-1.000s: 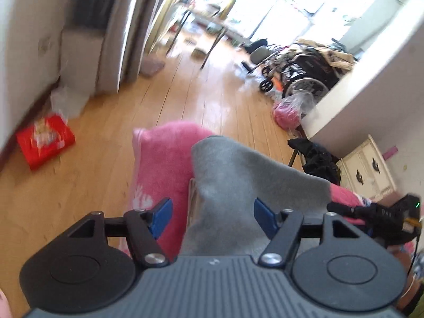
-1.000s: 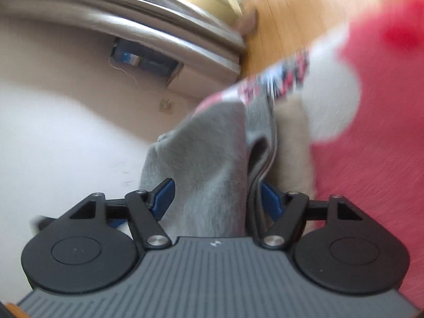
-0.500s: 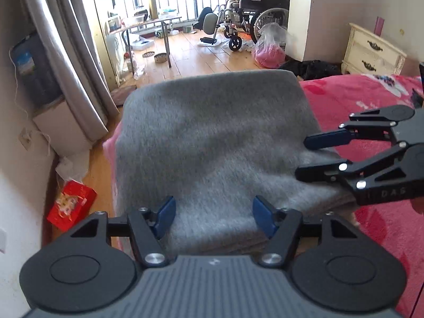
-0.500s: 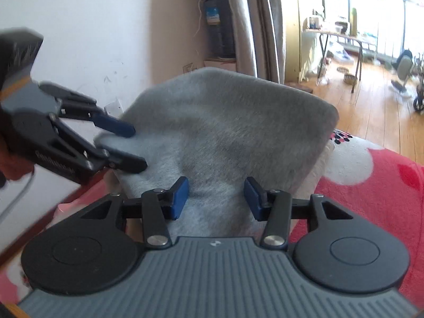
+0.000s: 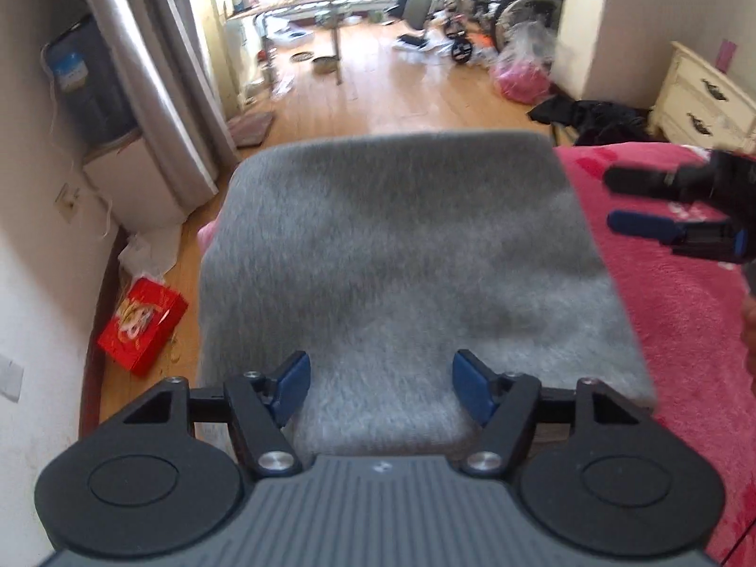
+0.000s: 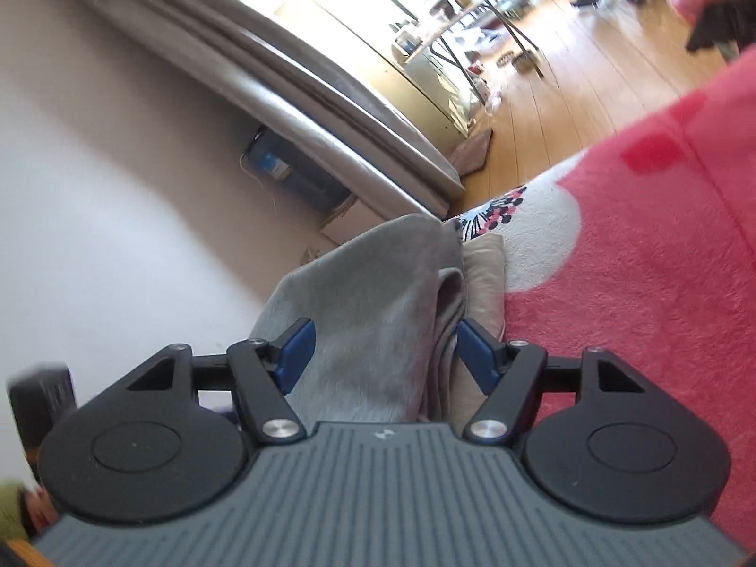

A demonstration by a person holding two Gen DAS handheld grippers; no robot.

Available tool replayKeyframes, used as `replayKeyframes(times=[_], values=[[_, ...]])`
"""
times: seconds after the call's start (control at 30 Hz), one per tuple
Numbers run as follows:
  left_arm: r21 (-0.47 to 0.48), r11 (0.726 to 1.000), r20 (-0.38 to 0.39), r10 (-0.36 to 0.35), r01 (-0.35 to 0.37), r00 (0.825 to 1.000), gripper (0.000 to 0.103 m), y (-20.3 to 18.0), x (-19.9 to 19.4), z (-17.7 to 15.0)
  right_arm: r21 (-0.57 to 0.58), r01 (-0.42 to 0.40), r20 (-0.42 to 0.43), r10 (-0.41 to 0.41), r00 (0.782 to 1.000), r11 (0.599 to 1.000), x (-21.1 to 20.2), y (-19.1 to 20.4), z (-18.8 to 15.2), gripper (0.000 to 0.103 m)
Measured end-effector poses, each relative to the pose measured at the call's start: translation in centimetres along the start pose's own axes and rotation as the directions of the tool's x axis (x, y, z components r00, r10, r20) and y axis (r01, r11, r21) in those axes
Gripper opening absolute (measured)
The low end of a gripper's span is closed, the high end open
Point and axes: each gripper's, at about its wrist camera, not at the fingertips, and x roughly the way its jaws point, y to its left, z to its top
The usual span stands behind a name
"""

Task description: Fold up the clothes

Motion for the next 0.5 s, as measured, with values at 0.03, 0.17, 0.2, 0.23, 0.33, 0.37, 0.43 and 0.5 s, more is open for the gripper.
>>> replayKeyframes(times=[0.03,0.17,0.2,0.23,0.33,0.37,0.43,0.5], values=[[-0.018,1.0,-0.004,0.008,-0.008,1.0,0.071,0.1,0.3,-0.1,0.016,-0.022,-0.003,0.022,1.0,1.0,0.6,-0.3,0.5,0.07],[-0.089,0.995,-0.021,0.039,-0.041,0.999,0.071,0.5,1.4,-0.7,0.043,-0.095,-0.05,0.098,0.994,0.994,3.5,-0.8,2.0,0.077],[-0.09,0.995,-0.02,0.047,-0.049,0.999,0.071,0.4,1.4,-0.8,0.04,-0.098,-0.063,0.1,0.993,0.994,3.9,-0.6,2.1,0.078],[-0.087,0.995,-0.016,0.053,-0.055,0.998,0.071,0.3,1.5,-0.8,0.049,-0.094,-0.083,0.098,0.992,0.994,4.8,-0.7,2.1,0.078],[-0.095,0.994,-0.006,0.061,-0.061,0.998,0.072,0.1,1.4,-0.9,0.108,-0.088,-0.13,0.102,0.986,0.99,7.5,-1.7,2.3,0.081],[-0.101,0.993,-0.004,0.061,-0.061,0.998,0.072,0.2,1.4,-1.0,0.126,-0.1,-0.131,0.116,0.984,0.987,7.9,-2.0,2.2,0.082],[-0.117,0.991,-0.001,0.062,-0.062,0.998,0.072,0.2,1.4,-1.0,0.146,-0.106,-0.137,0.126,0.982,0.984,8.3,-1.9,2.2,0.085],[-0.135,0.989,-0.001,0.068,-0.067,0.998,0.072,0.2,1.5,-1.0,0.122,-0.095,-0.137,0.111,0.984,0.988,8.3,-1.4,2.2,0.081]])
